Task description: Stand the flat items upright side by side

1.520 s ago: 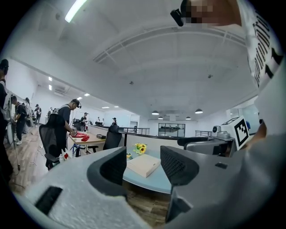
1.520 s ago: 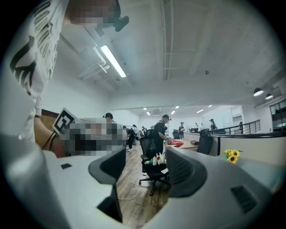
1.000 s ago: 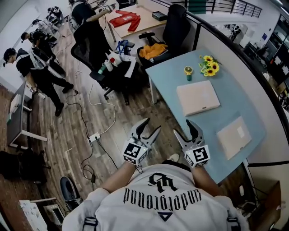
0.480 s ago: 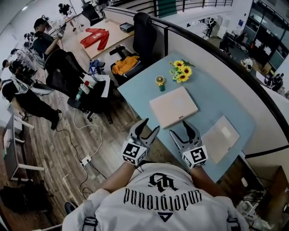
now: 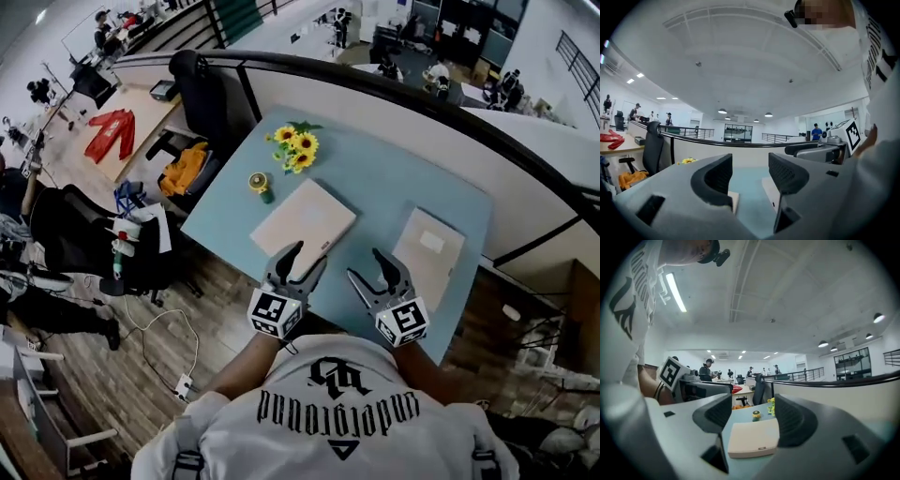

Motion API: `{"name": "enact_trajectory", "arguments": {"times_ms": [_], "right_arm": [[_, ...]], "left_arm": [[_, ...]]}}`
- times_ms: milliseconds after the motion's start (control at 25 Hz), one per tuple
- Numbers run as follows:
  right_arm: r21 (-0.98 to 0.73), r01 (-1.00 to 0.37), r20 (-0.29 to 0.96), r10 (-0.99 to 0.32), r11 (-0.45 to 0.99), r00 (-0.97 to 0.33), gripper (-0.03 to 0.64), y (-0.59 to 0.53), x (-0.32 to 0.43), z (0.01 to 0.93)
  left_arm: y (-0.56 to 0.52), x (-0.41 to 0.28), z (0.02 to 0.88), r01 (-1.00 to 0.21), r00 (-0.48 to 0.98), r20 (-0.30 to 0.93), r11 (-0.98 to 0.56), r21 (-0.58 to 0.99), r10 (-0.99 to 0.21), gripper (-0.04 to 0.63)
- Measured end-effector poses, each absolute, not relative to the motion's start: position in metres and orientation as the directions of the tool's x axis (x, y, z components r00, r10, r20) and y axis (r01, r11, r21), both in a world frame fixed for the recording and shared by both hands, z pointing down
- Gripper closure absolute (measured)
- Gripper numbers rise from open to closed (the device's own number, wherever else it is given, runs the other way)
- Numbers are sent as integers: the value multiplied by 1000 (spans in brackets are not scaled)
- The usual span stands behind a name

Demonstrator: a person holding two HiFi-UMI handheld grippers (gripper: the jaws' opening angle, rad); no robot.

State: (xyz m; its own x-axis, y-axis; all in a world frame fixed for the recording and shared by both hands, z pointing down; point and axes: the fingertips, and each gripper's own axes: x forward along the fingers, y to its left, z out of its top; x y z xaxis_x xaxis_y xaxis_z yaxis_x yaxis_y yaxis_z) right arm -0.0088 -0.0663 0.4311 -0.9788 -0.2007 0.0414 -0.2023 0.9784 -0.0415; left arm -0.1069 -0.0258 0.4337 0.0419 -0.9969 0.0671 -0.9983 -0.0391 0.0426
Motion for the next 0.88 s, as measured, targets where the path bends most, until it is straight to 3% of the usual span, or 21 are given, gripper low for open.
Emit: {"name": "enact_trajectory", "arguments": {"times_ms": [360, 880], "right_arm": [[-81, -401, 72, -396, 913, -916, 328, -109, -28, 435], [-206, -621, 214, -584, 757, -783, 326, -127, -98, 490]], "left_arm": [[-93, -129, 435, -967, 254, 92, -251, 51, -963, 344], [-118, -249, 483, -920, 392, 232, -379, 101, -890, 339]]}}
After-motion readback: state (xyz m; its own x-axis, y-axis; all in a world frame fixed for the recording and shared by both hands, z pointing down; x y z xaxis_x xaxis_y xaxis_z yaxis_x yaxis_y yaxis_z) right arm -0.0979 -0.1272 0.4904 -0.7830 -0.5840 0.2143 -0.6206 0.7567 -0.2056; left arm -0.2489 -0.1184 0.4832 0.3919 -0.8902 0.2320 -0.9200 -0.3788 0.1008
